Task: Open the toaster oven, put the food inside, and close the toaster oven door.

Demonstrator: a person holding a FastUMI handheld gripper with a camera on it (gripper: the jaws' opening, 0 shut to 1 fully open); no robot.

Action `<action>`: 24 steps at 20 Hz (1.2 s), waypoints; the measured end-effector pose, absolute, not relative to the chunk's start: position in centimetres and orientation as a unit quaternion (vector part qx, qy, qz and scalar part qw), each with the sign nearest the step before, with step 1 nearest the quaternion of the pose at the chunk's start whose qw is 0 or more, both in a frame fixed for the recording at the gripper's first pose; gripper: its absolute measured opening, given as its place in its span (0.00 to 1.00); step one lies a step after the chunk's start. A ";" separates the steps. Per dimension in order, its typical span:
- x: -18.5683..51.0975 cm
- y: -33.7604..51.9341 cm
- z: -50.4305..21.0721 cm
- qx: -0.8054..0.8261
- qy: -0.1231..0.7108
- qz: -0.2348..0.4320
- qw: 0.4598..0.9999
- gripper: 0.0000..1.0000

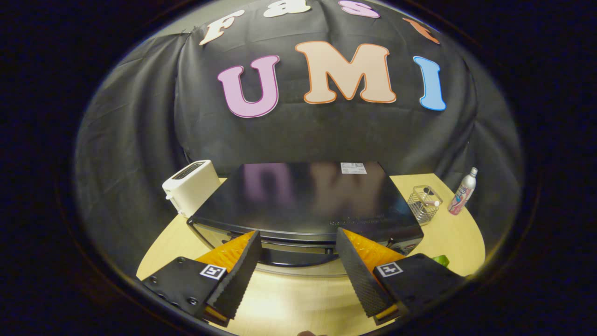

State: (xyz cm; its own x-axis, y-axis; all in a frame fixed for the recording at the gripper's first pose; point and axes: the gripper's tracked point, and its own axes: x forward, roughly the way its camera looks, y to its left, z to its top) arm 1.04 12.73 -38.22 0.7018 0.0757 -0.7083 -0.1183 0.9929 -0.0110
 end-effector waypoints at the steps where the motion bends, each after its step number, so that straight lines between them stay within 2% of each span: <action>1: 0.8 12.7 -38.2 -0.032 0.382 0.054 0.922 1.00; 13: -7.7 12.5 -38.5 -0.057 0.413 0.088 0.905 1.00; 24: -11.5 11.8 -39.6 -0.038 0.441 0.096 0.891 1.00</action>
State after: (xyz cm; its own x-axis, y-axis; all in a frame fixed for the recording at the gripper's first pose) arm -11.49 11.84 -39.63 0.5916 0.1388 -0.7942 -0.2051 0.9786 0.0182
